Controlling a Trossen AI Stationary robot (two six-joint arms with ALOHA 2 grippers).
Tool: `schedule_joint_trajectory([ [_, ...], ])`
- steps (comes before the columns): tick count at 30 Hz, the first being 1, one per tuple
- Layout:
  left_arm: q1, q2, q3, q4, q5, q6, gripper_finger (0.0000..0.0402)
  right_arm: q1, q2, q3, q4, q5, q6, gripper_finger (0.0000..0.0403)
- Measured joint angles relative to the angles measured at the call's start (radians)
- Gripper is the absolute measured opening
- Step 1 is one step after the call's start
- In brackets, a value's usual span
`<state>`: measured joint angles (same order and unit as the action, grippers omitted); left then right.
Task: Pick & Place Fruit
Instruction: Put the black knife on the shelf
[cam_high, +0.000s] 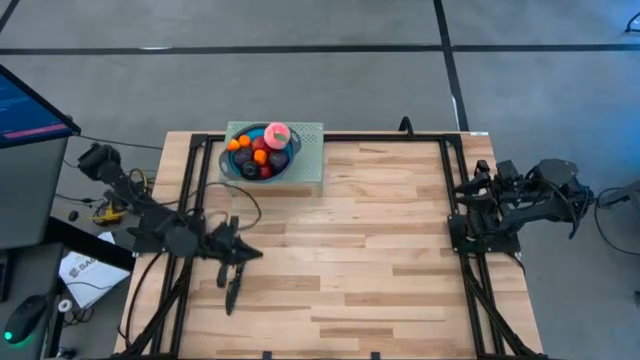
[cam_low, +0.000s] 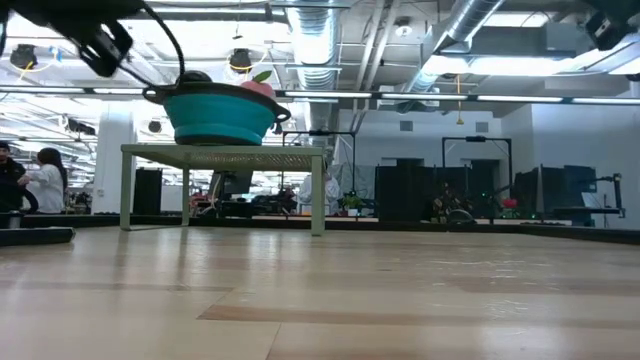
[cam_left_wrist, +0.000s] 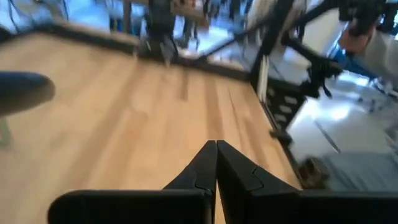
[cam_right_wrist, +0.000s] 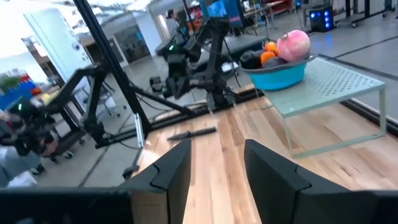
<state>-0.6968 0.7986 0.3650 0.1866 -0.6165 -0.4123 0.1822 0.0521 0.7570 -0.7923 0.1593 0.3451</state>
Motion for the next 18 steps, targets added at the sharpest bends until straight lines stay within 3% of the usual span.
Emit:
schedule_joint_trajectory([
  [4,-0.094,0.130,0.135,-0.179,-0.015,-0.218,0.0001,0.000,0.000,0.000,0.031,-0.001,0.054,0.0141],
  [7,-0.138,0.201,0.234,-0.363,0.032,-0.439,0.0001,0.000,0.000,0.000,0.030,-0.001,0.057,0.0138],
  [11,-0.172,0.270,0.310,-0.517,0.172,-0.759,0.0001,0.000,0.000,0.000,0.030,-0.001,0.057,0.0137],
  [15,-0.183,0.325,0.311,-0.547,0.351,-1.070,0.0001,0.000,0.000,-0.029,0.065,-0.001,0.046,0.0139],
  [18,-0.192,0.373,0.311,-0.558,0.428,-1.230,0.0005,0.000,0.000,-0.077,0.131,-0.001,0.014,0.0137],
])
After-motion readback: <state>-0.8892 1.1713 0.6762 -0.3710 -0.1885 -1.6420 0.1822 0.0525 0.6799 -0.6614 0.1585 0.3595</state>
